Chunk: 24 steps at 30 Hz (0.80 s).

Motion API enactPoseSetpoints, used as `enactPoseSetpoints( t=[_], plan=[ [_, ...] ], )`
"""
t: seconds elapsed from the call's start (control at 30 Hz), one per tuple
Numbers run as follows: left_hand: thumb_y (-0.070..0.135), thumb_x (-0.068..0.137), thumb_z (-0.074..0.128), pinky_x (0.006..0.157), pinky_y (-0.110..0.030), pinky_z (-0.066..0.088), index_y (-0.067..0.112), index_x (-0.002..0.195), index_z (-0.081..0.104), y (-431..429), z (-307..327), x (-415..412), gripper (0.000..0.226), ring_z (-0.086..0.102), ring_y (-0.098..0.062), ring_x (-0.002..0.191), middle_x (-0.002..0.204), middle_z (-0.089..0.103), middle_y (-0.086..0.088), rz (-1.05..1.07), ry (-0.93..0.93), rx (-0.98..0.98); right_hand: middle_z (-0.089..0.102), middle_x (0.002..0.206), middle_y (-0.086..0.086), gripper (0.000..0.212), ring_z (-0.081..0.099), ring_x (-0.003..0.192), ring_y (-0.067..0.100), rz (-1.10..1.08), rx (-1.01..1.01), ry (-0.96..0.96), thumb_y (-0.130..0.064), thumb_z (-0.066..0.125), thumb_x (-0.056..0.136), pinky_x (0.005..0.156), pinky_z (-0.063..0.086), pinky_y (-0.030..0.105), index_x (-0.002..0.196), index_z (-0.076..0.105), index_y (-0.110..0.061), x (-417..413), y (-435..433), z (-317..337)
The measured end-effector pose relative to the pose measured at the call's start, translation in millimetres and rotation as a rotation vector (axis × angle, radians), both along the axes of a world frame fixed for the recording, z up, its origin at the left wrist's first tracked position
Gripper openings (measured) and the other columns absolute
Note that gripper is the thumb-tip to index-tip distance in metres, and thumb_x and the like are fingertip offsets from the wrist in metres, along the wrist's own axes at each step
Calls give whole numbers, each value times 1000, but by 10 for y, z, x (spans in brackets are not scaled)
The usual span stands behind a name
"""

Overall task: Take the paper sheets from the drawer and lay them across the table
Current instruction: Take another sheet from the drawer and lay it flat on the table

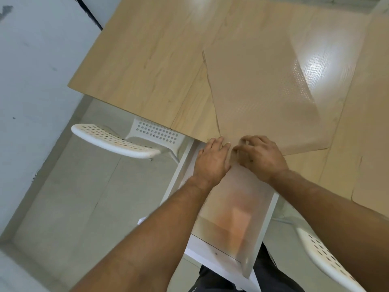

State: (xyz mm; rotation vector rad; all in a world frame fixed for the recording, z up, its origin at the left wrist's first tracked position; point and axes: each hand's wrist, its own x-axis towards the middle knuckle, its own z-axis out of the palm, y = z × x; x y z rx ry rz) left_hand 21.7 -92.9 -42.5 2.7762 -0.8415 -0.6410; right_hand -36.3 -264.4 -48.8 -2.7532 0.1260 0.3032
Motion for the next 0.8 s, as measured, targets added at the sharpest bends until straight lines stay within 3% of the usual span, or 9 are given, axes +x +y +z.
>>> enactPoseSetpoints(
  t=[0.17, 0.3, 0.43, 0.57, 0.67, 0.73, 0.8],
  plan=[
    [34, 96, 61, 115, -44, 32, 25, 145, 50, 34, -3, 88, 51, 20, -21, 149, 162, 29, 1, -9, 25, -41, 59, 138, -7, 28, 48, 127, 20, 72, 84, 56, -39, 69, 88, 103, 34, 30, 115, 73, -33, 76, -125, 22],
    [42, 95, 60, 115, -45, 30, 28, 137, 60, 35, 72, 197, 44, 27, -21, 146, 158, 38, 2, -17, 64, -48, 64, 133, -4, 19, 55, 117, 20, 99, 105, 34, -36, 69, 90, 98, 34, 28, 106, 77, -30, 143, -185, 74],
    [39, 99, 54, 103, -43, 39, 28, 123, 70, 0, 85, 184, 30, 42, -19, 135, 142, 56, 6, -77, -82, -93, 71, 117, -2, 17, 62, 111, 24, 104, 149, -13, -24, 65, 93, 92, 33, 27, 104, 77, -18, 148, -140, 123],
    [30, 100, 54, 88, -43, 45, 23, 103, 73, -91, 160, 85, 21, 60, -19, 103, 106, 72, 8, 47, -203, -242, 64, 113, -3, 19, 55, 111, 19, -308, 260, -126, -33, 63, 94, 87, 39, 27, 108, 72, -24, -108, 33, 106],
    [23, 96, 53, 75, -40, 49, 19, 96, 68, -139, 149, -80, 16, 61, -18, 83, 89, 69, 6, 179, -255, -406, 58, 88, -4, 23, 53, 86, 16, -688, 344, -285, -40, 55, 98, 70, 37, 28, 89, 64, -21, -358, 274, 304],
    [20, 96, 51, 74, -40, 50, 16, 98, 65, -161, 117, -209, 15, 61, -19, 82, 90, 68, 4, 203, -278, -477, 53, 69, -3, 41, 50, 66, 18, -947, 539, -217, -47, 49, 99, 57, 35, 30, 72, 55, -17, -434, 379, 349],
    [18, 96, 52, 79, -40, 50, 14, 103, 64, -168, 76, -300, 15, 63, -20, 91, 98, 69, 3, 201, -315, -495, 52, 67, 1, 48, 48, 60, 20, -1203, 932, -101, -56, 50, 96, 54, 36, 30, 73, 56, -15, -450, 391, 370]
  ],
)
